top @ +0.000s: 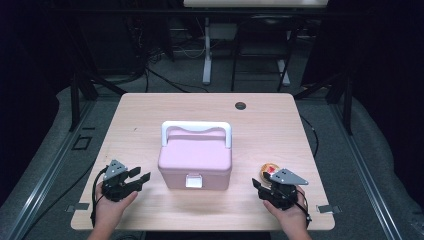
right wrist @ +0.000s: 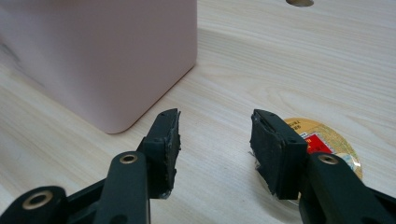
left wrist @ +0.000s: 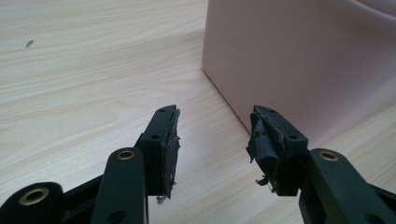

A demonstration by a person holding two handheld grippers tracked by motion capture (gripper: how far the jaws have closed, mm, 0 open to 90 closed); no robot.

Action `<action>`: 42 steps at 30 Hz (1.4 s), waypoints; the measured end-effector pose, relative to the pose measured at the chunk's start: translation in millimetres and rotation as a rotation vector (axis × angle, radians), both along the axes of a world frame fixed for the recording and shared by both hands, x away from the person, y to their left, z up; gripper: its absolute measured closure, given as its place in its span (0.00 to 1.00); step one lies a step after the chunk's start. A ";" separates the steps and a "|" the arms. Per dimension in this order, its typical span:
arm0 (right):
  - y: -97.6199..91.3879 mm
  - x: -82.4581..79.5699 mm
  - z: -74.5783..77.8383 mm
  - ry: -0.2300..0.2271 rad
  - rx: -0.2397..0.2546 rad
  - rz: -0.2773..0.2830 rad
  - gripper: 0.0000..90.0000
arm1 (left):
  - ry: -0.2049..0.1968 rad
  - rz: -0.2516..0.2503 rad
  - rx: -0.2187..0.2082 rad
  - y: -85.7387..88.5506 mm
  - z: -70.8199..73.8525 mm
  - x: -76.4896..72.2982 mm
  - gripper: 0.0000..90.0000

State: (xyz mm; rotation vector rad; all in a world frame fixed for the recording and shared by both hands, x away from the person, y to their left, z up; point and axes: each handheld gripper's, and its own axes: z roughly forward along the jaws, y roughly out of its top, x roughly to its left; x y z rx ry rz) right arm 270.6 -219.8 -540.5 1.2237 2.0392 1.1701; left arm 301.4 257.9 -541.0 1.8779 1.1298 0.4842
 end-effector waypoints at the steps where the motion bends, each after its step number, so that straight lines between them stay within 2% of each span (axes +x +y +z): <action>1: 1.2 -0.9 0.3 -0.003 -0.012 0.002 0.57 | -0.014 -0.002 -0.006 -1.5 0.0 1.1 0.57; 5: 3.1 0.1 -0.9 0.000 -0.021 0.010 0.57 | -0.003 -0.011 0.006 -4.5 -0.6 3.3 0.57; 7: 5.7 4.0 -4.3 0.010 -0.020 0.006 0.57 | -0.007 -0.016 0.009 -5.0 -1.2 4.0 0.62; 9: 6.3 4.7 -4.5 0.012 -0.018 0.007 0.57 | -0.006 -0.008 0.012 -5.6 -2.2 3.8 0.62; 11: 8.8 6.7 -4.4 0.011 -0.019 0.010 0.57 | 0.009 -0.017 0.015 -4.8 -2.1 3.1 0.62; 12: 9.6 7.0 -4.5 0.013 -0.020 0.011 0.57 | -0.002 -0.017 0.011 -4.5 -2.8 3.2 0.62; 15: 11.5 6.6 -4.7 0.015 -0.026 0.010 0.57 | 0.002 -0.014 -0.007 -3.5 -2.7 2.6 0.62; 17: 12.9 6.3 -4.6 0.017 -0.029 0.003 0.57 | 0.020 -0.004 -0.018 -2.9 -3.4 2.7 0.63; 20: 13.2 6.7 -4.5 0.022 -0.022 -0.004 0.57 | 0.020 -0.002 -0.027 -3.6 -5.5 3.3 0.63; 22: 13.8 7.7 -4.2 0.031 -0.003 0.007 0.58 | 0.030 -0.011 -0.023 -3.6 -5.7 4.2 0.67; 24: 15.4 9.7 -5.2 0.026 -0.012 0.012 0.59 | 0.029 -0.008 -0.026 -4.5 -5.5 4.9 0.67; 28: 20.7 14.6 -8.2 0.043 -0.020 0.014 0.63 | 0.032 -0.017 -0.044 -6.9 -5.4 2.2 0.71; 30: 22.7 15.6 -7.3 0.054 -0.010 0.025 0.67 | 0.020 -0.033 -0.027 -8.1 -3.7 0.4 0.74; 33: 27.0 14.9 -6.0 0.064 0.007 0.037 0.72 | 0.006 -0.036 -0.048 -9.6 -1.3 -2.0 0.81; 38: 34.3 11.9 -5.6 0.051 -0.014 0.061 0.76 | 0.012 -0.045 -0.070 -13.2 -3.2 -3.0 0.88; 40: 39.0 11.1 -4.6 0.039 -0.025 0.066 0.77 | 0.015 -0.052 -0.065 -17.2 -2.8 -5.4 0.93; 42: 39.9 11.1 -4.7 0.034 -0.025 0.063 0.77 | 0.013 -0.058 -0.062 -18.3 -2.6 -5.5 0.94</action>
